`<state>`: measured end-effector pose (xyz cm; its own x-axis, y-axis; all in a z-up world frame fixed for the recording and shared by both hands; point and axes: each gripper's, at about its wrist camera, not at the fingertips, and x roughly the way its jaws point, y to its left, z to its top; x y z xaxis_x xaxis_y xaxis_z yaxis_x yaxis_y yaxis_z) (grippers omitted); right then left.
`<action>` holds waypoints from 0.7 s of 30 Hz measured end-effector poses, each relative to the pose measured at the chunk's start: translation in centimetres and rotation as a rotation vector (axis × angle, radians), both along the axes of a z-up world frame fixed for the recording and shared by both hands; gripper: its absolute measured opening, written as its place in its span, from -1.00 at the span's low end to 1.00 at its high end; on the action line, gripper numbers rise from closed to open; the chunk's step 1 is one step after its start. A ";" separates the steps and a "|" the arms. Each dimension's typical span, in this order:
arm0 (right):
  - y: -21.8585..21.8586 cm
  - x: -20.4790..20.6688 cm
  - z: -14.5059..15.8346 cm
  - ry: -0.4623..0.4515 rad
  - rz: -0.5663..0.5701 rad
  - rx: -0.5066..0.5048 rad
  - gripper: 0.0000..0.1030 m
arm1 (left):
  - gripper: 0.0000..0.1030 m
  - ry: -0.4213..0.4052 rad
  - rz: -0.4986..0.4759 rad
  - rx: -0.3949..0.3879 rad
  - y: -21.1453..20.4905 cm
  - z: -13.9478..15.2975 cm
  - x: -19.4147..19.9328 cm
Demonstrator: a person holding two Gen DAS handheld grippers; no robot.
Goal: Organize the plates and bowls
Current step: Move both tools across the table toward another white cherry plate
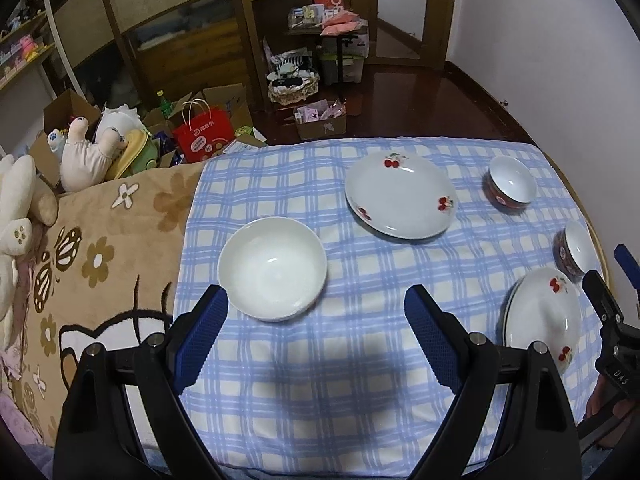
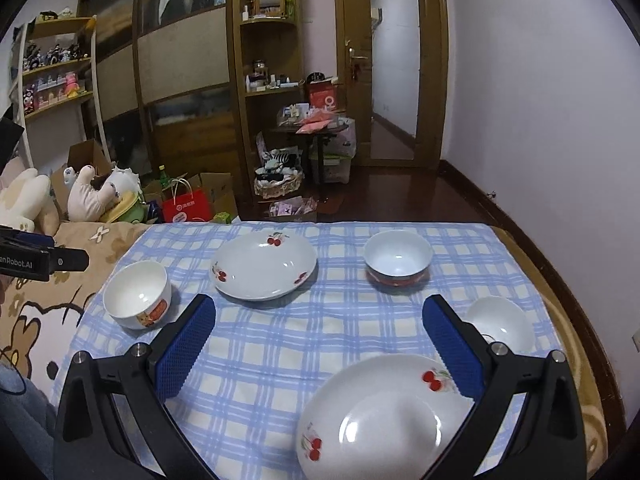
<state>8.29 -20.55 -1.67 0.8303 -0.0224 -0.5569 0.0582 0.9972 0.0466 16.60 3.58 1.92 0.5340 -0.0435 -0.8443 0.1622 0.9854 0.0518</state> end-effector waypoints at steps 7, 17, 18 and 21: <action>0.0 3.7 0.3 0.005 0.002 0.014 1.00 | 0.73 0.009 0.007 -0.014 0.2 0.1 3.4; -0.3 11.0 -0.3 0.031 0.000 0.013 1.00 | 0.73 0.013 -0.033 -0.005 -2.1 -0.7 9.5; -0.3 11.6 -0.4 0.036 -0.002 0.015 1.00 | 0.73 0.019 -0.033 -0.004 -2.3 -1.0 10.1; -0.3 13.8 -1.2 0.062 -0.006 0.022 1.00 | 0.73 0.042 -0.034 -0.007 -2.6 -1.9 11.7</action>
<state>22.08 -20.89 -2.89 0.7939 -0.0147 -0.6078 0.0677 0.9956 0.0643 28.29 0.95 -0.02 0.4959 -0.0675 -0.8658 0.1978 0.9796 0.0369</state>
